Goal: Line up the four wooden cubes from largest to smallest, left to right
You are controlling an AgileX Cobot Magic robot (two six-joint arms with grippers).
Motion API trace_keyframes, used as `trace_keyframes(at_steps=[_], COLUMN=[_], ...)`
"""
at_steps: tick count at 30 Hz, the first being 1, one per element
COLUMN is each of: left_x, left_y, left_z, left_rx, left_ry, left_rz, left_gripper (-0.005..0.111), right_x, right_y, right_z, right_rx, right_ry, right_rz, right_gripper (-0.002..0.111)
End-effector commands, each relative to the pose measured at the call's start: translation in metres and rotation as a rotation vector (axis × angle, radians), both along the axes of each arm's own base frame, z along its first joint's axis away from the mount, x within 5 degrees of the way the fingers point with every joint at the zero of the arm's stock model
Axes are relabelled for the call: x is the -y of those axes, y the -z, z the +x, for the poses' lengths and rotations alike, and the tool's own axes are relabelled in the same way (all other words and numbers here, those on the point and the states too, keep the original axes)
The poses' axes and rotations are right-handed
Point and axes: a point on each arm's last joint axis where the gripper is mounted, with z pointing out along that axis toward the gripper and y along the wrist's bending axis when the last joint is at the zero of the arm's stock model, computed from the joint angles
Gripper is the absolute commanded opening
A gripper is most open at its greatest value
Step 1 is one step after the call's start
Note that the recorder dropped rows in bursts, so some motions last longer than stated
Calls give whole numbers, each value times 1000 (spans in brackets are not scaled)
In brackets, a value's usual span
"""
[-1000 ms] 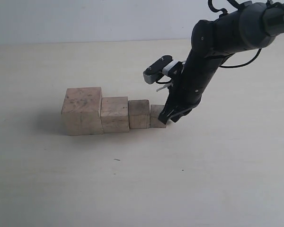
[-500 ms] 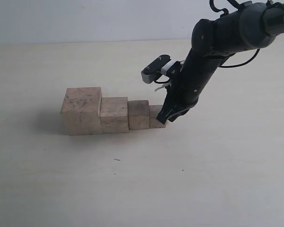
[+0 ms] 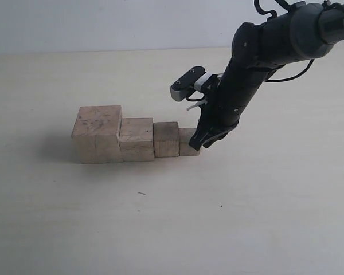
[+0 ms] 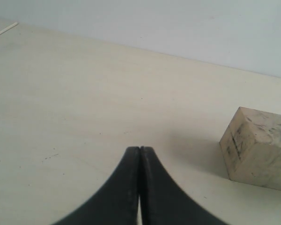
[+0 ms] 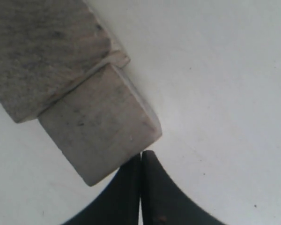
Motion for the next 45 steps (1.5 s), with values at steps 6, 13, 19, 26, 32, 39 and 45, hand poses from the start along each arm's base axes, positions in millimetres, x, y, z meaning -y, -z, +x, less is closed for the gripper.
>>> trace_keyframes(at_steps=[6,13,19,26,32,39,45], left_x=[0,0,0,0,0,0,0], left_y=[0,0,0,0,0,0,0], left_z=[0,0,0,0,0,0,0], left_rx=[9,9,9,9,9,9,9], left_ry=[2,2,2,2,2,2,2], left_rz=[1,1,1,1,1,1,1], left_gripper=[0,0,0,0,0,0,0], right_x=[0,9,14,31,59,72,73], right_y=[-5,-47,-99,-137,-159,-178,-181], right_z=[0,3,1,-35,-71,-92,-94], right_rx=[16,124,238,324,449,470,476], right_ry=[-10,121,312,510,570,559,557], right_rz=[-2,-10,119,408,557,597,603], right_gripper=[0,0,0,0,0,0,0])
